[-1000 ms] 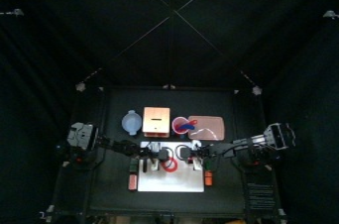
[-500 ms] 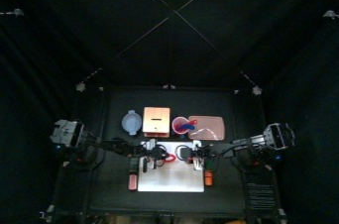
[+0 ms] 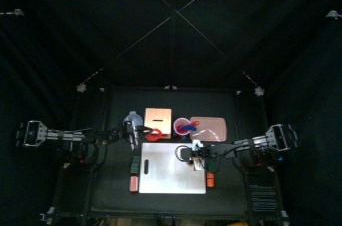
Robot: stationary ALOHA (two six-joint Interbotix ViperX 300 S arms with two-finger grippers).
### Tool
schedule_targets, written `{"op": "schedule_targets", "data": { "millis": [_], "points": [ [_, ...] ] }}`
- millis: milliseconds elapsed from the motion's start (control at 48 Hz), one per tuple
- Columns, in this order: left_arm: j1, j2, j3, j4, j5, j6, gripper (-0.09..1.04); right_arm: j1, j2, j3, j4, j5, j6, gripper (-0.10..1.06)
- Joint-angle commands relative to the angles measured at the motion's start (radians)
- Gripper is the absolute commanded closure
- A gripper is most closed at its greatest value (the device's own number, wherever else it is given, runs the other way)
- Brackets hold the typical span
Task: Get the cutter from the drawer then cut the dough then place the extra dough in the bowl
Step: Place the extra dough in the bowl
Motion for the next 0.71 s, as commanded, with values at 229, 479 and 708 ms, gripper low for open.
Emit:
{"op": "schedule_targets", "data": {
  "millis": [229,479,708],
  "points": [
    [0.184,-0.061,0.156,0.0,0.02,-0.008,0.37,-0.011,-0.029,-0.026,-0.017,-0.069,-0.003,0.21],
    [0.161,0.055,0.153,0.002,0.089,-0.008,0.24,-0.011,-0.028,-0.029,-0.005,-0.084,0.0,0.21],
    [0.147,0.067,0.166,-0.17,0.064,-0.012,0.08,-0.009,-0.028,-0.038,0.005,-0.084,-0.003,0.21]
  ]
}}
